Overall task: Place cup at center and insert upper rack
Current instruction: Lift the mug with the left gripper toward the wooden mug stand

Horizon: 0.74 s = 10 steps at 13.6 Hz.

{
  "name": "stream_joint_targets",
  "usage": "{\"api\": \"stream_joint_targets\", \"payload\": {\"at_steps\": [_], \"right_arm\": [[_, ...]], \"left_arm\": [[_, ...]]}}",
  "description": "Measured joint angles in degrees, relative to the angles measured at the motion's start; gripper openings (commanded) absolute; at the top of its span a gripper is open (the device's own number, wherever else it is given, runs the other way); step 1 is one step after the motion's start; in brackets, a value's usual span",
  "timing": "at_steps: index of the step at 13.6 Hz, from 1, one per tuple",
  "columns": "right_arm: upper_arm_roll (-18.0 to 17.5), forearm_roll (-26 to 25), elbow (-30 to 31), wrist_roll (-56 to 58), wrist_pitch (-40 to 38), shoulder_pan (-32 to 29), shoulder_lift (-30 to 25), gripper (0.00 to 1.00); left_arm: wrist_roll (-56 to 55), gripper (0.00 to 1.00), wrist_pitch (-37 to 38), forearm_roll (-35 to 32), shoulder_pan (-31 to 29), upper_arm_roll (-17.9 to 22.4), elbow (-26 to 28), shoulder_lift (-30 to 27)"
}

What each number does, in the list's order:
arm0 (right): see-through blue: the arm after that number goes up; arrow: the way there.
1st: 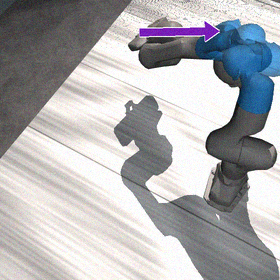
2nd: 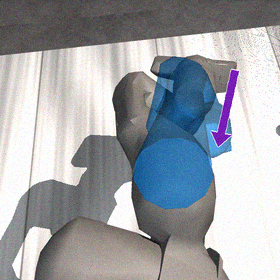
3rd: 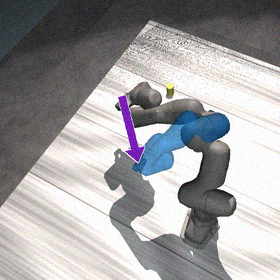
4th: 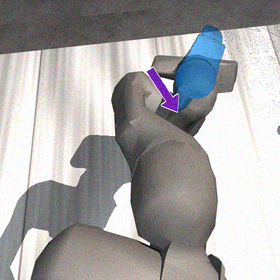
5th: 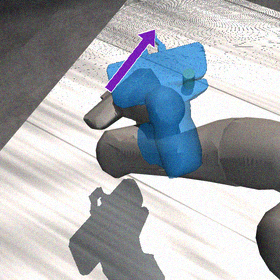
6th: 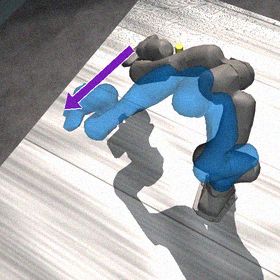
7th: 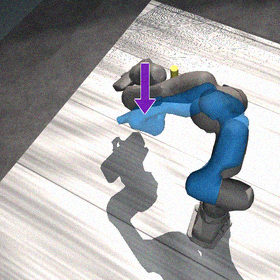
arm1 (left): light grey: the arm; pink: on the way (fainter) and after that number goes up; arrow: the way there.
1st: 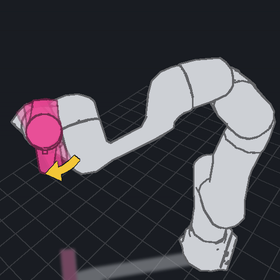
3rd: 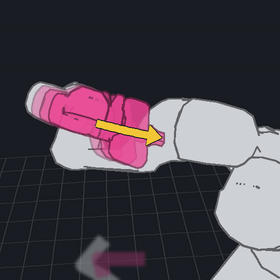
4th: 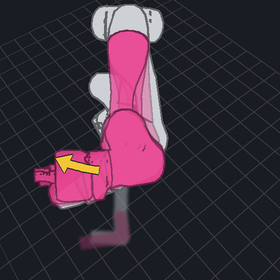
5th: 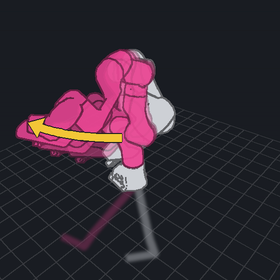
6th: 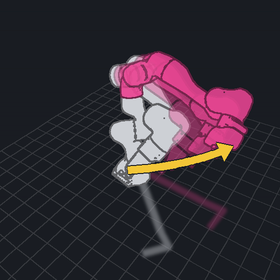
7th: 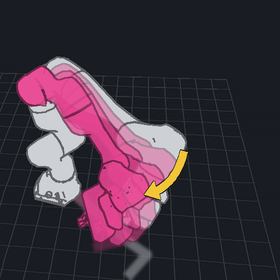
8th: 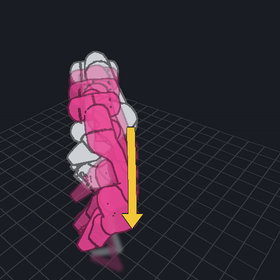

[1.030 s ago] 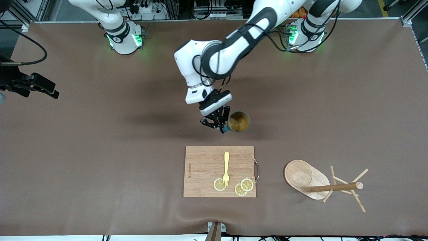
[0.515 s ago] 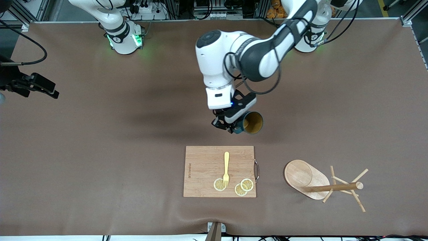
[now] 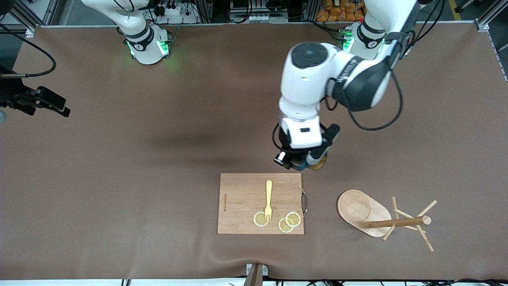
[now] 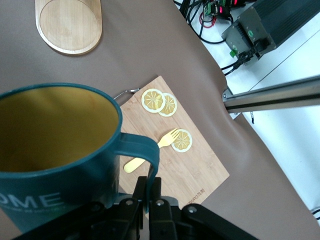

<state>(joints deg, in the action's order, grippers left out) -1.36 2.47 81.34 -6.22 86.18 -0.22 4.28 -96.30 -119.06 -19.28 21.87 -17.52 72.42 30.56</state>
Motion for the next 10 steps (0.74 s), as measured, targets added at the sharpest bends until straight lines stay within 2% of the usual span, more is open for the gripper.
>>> {"api": "stream_joint_targets", "payload": {"at_steps": [4, 10], "right_arm": [[0.0, 0.0, 0.0, 0.0, -0.03, 0.0, 0.0, 1.0], [-0.01, 0.0, 0.0, 0.0, -0.16, 0.0, 0.0, 1.0]], "left_arm": [[8.74, 0.0, -0.11, 8.65, -5.13, 0.04, -0.01, -1.46], [28.31, 0.0, -0.12, 28.23, -15.98, 0.19, 0.03, -2.21]]}}
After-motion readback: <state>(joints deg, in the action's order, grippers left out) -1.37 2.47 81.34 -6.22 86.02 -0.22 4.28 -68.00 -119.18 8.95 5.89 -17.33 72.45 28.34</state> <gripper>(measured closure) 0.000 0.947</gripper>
